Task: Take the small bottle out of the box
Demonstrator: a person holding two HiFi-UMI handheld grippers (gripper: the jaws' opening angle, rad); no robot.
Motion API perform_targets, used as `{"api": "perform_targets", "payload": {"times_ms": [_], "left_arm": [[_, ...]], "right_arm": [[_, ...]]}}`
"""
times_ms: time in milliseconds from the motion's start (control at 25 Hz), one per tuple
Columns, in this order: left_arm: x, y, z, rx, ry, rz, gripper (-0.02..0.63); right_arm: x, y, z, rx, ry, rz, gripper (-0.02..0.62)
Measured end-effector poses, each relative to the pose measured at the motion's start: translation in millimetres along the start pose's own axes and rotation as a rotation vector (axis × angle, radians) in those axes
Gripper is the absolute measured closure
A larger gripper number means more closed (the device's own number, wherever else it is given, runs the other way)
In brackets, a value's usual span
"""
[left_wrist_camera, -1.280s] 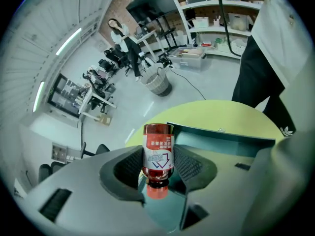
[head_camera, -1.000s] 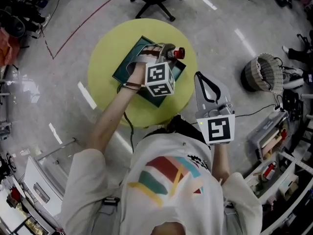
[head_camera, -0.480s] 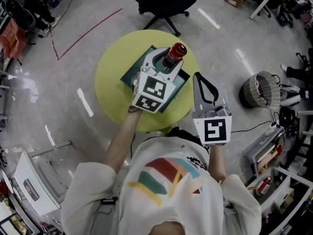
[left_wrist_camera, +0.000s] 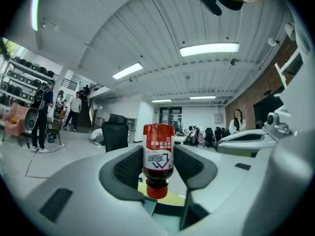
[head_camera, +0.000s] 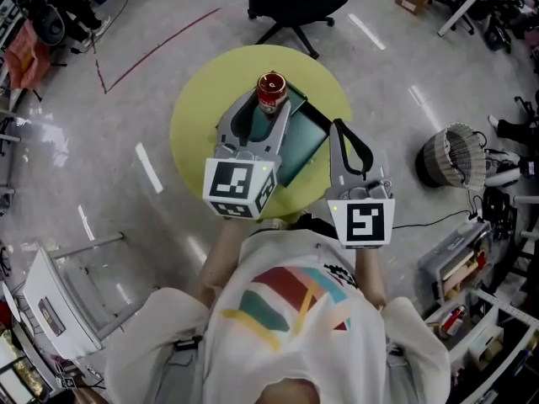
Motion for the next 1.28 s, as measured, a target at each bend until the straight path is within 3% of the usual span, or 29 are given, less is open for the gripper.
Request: {"api": "perform_targets", "payload": {"times_ms": [320,1280], "left_arm": [[6,7,24,0.067,-0.102,0.032,0.405],[30,1,34,0.095,-0.164,-0.022,0.405]], "right_arm": [[-1,2,-1,-0.007,-0.036,-0.078,0.592],[-1,-2,0,-0.007,-0.042,-0.091,0.594]]}}
Point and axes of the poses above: the fingertips, and each gripper's own axes: z backward along the fingers, y to its left, x out of its top, the point moved 7 cm from there along z, backward along the fingers, and after that the axes turned 1 degree about x, right-handed, at the moved point
